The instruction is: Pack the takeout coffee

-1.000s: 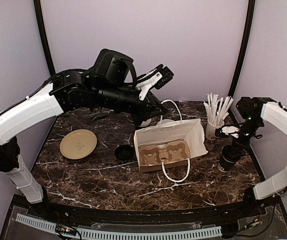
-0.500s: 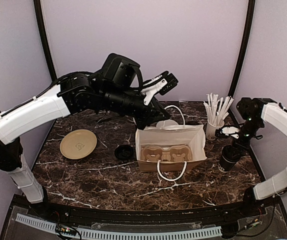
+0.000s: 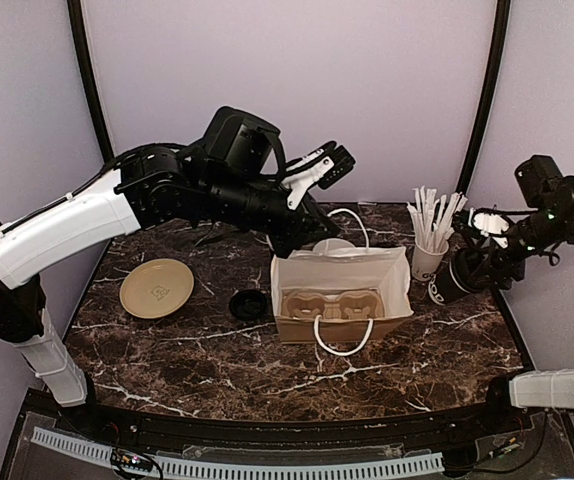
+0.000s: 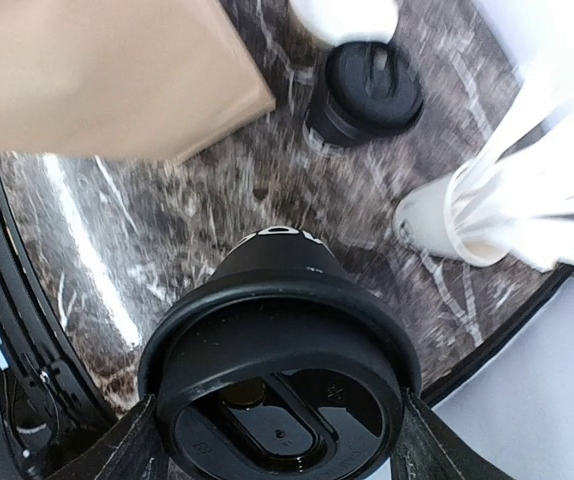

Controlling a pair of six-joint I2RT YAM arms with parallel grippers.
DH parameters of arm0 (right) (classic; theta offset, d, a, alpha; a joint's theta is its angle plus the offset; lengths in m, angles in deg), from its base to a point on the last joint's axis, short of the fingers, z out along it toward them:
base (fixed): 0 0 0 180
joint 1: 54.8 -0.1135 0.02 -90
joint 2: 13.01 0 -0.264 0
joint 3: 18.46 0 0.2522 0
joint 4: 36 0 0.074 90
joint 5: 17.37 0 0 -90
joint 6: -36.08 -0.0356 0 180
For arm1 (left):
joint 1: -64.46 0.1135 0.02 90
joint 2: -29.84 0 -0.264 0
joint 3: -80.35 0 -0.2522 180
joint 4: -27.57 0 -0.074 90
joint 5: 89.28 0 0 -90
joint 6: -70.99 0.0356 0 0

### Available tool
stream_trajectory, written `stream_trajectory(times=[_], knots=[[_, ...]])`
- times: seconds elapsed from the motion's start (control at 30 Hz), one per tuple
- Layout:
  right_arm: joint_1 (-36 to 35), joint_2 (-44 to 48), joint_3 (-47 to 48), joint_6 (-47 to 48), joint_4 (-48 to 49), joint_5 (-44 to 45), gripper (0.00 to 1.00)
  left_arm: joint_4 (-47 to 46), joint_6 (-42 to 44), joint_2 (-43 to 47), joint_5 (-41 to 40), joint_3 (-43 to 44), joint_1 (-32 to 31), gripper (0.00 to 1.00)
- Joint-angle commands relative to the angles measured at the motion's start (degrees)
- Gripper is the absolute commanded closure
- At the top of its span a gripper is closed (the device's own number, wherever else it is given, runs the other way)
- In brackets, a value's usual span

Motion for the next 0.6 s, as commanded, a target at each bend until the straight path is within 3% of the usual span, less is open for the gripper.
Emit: stream_trajectory(times=[0.0, 0.3, 0.43, 0.57], knots=[[-0.74, 5.14, 5.64, -0.82, -2.48, -9.42, 0.37, -0.40, -0.48, 0.28, -1.85, 0.62, -0.04, 1.00], [-1.36, 1.97, 25.94, -6.39, -2.54, -29.10, 0.37, -0.52, -2.15, -0.86, -3.38, 2.00, -0.04, 1.00], [-3.22, 0.71, 26.47, -6.09, -2.56, -36.25, 0.36, -0.89, -3.17, -0.64, -4.34, 2.12, -0.04, 1.00], [-6.43, -0.43, 25.95, -5.17, -2.42, -36.99, 0.38, -1.00, -4.43, -0.33, -4.87, 2.58, -0.04, 1.00]])
